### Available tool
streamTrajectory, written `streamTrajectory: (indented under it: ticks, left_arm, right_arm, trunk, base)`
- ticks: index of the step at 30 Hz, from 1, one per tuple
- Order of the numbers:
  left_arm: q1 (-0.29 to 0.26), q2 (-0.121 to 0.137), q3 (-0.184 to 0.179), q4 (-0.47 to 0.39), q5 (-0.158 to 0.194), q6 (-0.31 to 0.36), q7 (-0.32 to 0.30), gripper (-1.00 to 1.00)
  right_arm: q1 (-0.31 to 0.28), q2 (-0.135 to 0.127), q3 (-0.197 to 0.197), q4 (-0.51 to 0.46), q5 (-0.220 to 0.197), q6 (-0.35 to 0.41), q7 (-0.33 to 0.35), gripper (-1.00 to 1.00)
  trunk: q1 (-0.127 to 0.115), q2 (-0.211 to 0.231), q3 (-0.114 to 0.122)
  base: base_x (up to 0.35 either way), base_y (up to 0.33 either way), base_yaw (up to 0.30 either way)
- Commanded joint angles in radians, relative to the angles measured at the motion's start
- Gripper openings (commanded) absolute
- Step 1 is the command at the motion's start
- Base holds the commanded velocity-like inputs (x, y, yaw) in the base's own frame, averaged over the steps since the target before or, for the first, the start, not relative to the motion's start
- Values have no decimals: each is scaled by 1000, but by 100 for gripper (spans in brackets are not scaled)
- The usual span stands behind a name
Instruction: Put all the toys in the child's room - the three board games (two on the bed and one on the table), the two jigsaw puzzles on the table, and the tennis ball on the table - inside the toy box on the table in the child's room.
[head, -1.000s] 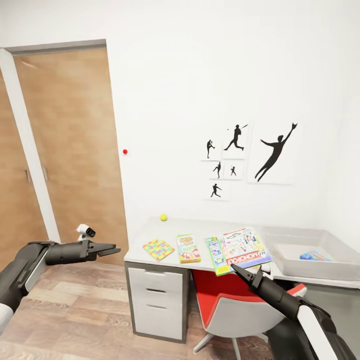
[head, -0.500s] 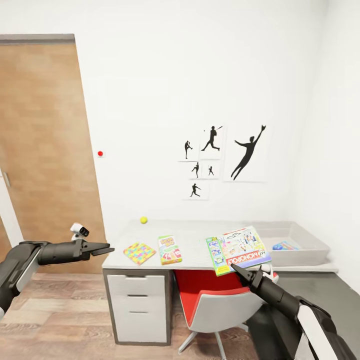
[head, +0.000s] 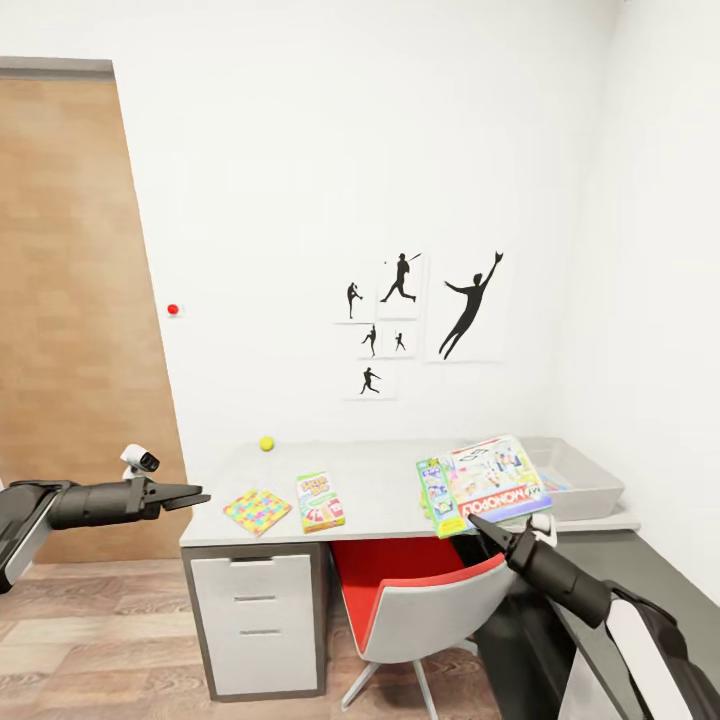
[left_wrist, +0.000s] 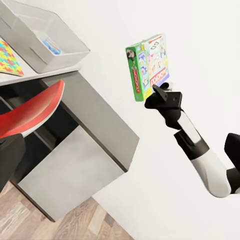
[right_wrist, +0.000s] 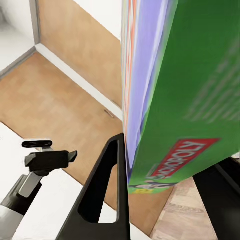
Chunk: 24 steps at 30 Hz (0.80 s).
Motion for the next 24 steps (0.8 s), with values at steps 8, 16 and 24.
streamTrajectory:
  ticks: [8, 16, 24]
  left_arm:
    - [-1, 4, -2, 0, 2, 9, -3, 100]
    - [-1, 4, 15, 0, 2, 8, -3, 100]
    - [0, 7, 22, 2, 1, 7, -3, 100]
  right_arm:
    - [53, -2, -24, -46, -5, 6, 0, -100]
    - [57, -2, -34, -51, -7, 39, -1, -100]
    - [57, 0, -76, -53, -6, 65, -2, -100]
  trunk:
    - [0, -1, -1]
    - [0, -1, -1]
    - [0, -1, 6]
  base:
    - [4, 0, -4]
    - [205, 0, 0]
    - [315, 0, -98]
